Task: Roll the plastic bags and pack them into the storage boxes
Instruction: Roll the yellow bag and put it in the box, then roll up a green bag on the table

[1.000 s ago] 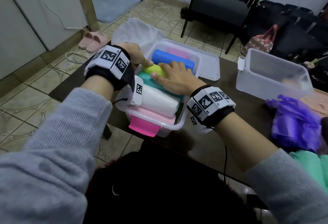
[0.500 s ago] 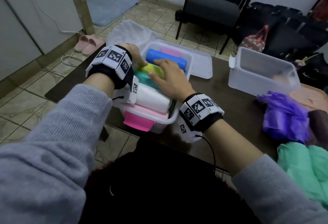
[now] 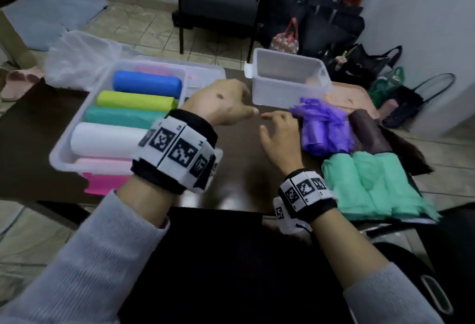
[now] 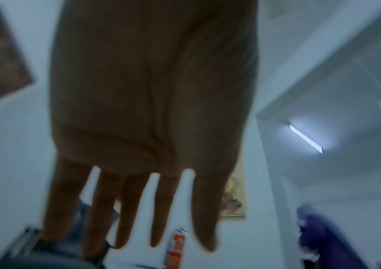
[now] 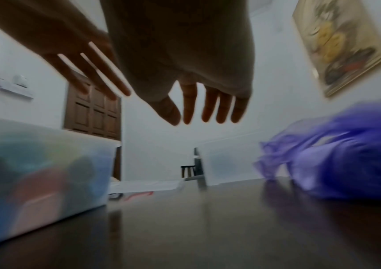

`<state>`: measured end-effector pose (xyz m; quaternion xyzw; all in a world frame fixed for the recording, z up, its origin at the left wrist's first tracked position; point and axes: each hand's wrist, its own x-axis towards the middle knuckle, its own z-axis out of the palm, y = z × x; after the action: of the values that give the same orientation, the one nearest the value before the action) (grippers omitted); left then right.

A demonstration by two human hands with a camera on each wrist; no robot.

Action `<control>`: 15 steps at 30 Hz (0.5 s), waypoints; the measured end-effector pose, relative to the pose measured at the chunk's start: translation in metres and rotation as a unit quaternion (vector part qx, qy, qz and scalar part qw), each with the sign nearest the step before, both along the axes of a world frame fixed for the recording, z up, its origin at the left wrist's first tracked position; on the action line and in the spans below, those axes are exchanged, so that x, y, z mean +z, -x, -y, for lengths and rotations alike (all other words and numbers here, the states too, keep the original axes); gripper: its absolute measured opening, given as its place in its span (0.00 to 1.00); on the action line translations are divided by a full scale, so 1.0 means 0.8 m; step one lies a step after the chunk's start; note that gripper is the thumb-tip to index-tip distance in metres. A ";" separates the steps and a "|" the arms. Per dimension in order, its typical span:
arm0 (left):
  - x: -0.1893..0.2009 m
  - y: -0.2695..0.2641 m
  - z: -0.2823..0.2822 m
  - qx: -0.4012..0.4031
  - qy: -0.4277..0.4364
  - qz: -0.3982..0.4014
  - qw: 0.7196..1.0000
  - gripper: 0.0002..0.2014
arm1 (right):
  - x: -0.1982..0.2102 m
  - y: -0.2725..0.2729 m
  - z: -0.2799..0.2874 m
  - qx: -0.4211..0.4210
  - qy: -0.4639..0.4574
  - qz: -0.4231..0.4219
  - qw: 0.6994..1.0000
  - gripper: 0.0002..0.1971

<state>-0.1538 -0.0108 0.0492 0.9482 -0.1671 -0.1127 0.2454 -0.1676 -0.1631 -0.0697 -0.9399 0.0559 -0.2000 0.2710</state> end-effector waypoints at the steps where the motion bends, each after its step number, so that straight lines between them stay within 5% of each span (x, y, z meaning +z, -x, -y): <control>1: -0.008 0.006 0.012 -0.014 -0.007 -0.007 1.000 0.24 | 0.003 0.009 0.019 -0.056 0.022 -0.031 0.998 0.16; 6: -0.095 0.022 0.049 -0.067 -0.069 -0.075 0.993 0.27 | 0.004 0.048 0.089 -0.282 0.081 -0.164 0.942 0.24; 15: -0.225 0.037 0.024 -0.042 -0.116 -0.044 0.991 0.35 | -0.013 0.057 0.134 -0.329 0.069 -0.300 0.893 0.27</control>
<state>-0.1834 -0.0303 -0.1307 0.9565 -0.1815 -0.1836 0.1356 -0.2134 -0.2704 -0.0804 -0.8993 0.4269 0.0108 0.0945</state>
